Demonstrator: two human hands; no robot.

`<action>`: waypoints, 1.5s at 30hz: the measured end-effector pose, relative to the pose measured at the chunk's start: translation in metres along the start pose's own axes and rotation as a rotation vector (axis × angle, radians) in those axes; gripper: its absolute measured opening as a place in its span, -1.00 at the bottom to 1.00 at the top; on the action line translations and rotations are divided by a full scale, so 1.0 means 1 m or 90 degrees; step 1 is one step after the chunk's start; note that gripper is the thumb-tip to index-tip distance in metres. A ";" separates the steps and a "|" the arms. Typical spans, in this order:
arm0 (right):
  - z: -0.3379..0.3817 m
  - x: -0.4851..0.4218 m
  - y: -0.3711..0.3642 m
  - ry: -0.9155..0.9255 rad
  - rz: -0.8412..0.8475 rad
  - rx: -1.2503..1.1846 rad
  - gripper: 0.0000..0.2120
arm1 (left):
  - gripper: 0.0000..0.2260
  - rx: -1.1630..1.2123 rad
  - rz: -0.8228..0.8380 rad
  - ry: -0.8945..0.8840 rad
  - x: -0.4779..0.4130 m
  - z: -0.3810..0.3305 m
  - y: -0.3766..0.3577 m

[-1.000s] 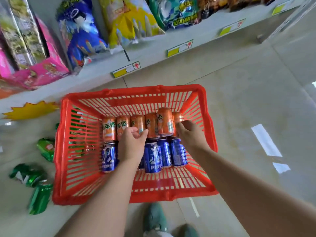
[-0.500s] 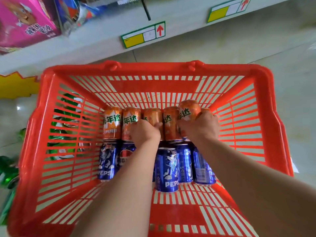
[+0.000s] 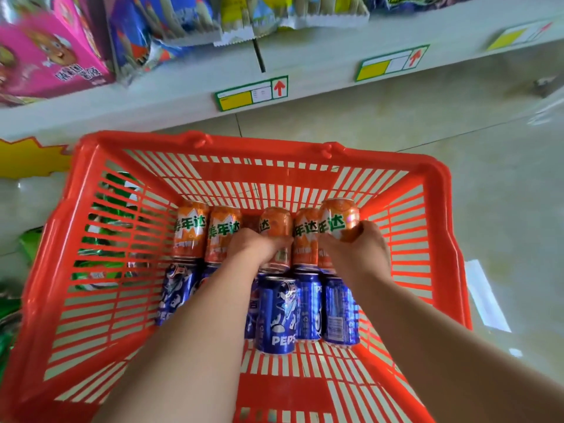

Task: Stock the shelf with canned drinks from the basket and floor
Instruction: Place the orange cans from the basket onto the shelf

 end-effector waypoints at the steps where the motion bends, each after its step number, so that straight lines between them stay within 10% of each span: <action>1: 0.003 0.004 0.004 0.004 0.009 -0.021 -0.70 | -0.38 0.023 -0.009 -0.003 0.006 -0.001 0.004; 23: 0.192 0.243 0.160 0.108 0.092 -0.111 -0.62 | -0.65 0.258 -0.149 -0.099 0.315 -0.020 0.240; 29: 0.224 0.287 0.197 0.160 0.100 -0.118 -0.69 | -0.38 0.249 -0.150 -0.152 0.373 -0.023 0.294; 45: 0.362 0.465 0.185 0.304 0.141 -0.180 -0.63 | -0.63 0.294 -0.301 -0.262 0.509 0.029 0.470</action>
Point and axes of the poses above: each hand's wrist, its own x-axis away from the middle knuckle, its own y-axis out of the back of the hand, z = x × y, the point moved 2 cm from there along -x, towards the middle knuckle, and after that the axes turned 2 degrees about -z, right-handed, at the moved point
